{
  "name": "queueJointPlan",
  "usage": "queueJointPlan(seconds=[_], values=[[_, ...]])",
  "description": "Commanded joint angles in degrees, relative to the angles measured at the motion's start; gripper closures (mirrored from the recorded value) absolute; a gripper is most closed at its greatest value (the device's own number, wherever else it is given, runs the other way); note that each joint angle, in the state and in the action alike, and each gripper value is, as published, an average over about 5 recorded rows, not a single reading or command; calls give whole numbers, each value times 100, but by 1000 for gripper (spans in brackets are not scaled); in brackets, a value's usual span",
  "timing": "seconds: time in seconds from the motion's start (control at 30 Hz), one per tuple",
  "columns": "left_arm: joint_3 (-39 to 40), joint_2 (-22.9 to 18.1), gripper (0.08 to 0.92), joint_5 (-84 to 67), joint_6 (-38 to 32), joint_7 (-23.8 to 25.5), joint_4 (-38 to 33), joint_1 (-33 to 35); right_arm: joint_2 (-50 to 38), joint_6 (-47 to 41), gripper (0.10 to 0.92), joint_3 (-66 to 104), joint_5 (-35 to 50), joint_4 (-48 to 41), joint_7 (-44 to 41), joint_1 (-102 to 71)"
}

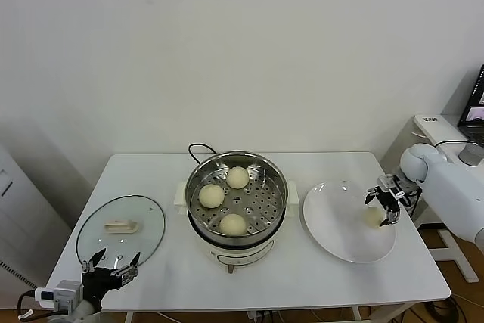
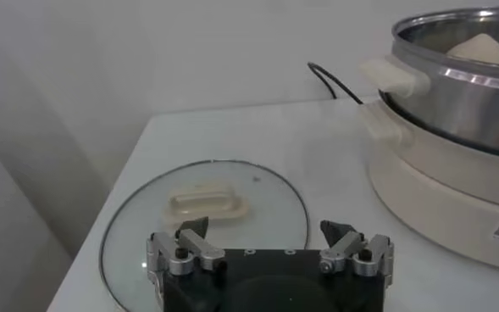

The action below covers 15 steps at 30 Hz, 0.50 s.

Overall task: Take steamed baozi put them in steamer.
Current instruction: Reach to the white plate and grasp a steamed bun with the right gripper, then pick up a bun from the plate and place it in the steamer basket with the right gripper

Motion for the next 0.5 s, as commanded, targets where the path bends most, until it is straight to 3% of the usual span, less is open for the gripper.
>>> queueJointPlan(seconds=[0.03,0.23,0.5], values=[[-7,-6,177,5,-2,0,0,8,16,-79,406,76,13,-10,-161,-84],[-17,-6,177,5,2,-1,-12,2,-104,-161,564,-1,116,143,-305,-71],[-38,-18,177,15,26,-17,-16,-10,-449,-439,634,-610,890,625,-366,512]])
